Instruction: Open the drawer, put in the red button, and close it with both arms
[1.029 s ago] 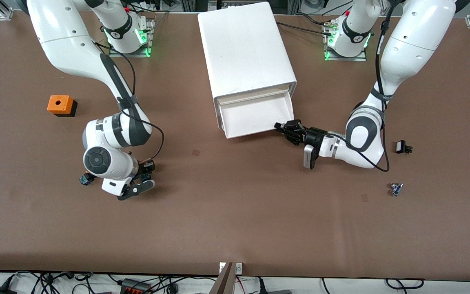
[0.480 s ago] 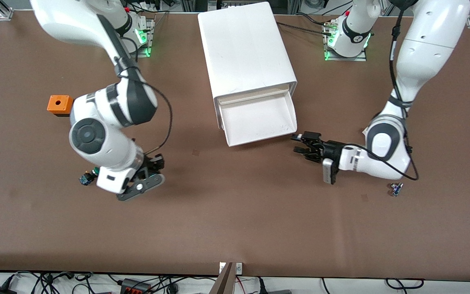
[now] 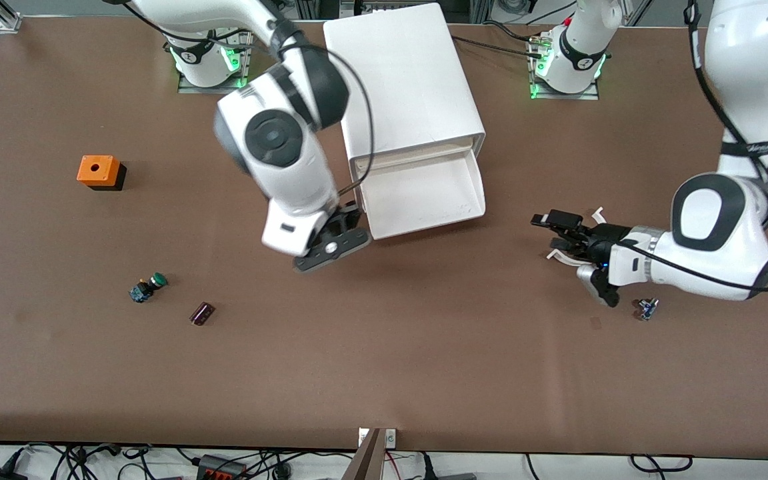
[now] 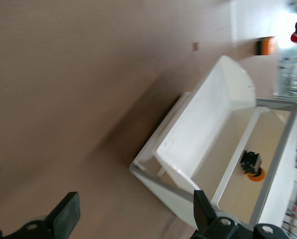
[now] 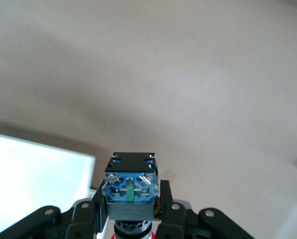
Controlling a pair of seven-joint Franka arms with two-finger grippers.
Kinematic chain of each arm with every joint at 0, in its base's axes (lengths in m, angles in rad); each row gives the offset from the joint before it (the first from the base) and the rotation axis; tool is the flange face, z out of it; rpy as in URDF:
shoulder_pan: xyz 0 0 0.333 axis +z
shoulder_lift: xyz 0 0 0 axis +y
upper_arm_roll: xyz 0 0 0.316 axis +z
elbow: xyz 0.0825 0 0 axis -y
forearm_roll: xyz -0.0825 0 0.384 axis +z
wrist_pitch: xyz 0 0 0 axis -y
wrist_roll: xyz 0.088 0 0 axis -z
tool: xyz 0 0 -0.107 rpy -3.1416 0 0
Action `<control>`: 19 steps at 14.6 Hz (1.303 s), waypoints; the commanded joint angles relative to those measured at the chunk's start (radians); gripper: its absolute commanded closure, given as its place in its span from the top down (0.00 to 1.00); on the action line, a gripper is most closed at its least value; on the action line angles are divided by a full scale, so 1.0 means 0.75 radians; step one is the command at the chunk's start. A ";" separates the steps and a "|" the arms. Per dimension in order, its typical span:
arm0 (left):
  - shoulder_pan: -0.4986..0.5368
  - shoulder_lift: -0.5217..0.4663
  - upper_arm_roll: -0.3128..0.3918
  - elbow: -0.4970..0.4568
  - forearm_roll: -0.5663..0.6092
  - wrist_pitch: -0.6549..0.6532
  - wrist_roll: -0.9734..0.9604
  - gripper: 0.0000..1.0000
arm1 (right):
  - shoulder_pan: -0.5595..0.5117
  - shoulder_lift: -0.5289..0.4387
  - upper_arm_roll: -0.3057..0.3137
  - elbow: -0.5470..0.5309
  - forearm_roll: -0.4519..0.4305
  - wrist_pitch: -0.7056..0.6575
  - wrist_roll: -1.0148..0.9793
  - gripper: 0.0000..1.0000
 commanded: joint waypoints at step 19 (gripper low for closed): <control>-0.039 -0.022 -0.008 0.340 0.859 -0.089 -0.500 1.00 | 0.299 0.187 -0.014 -0.039 0.057 0.199 0.504 0.00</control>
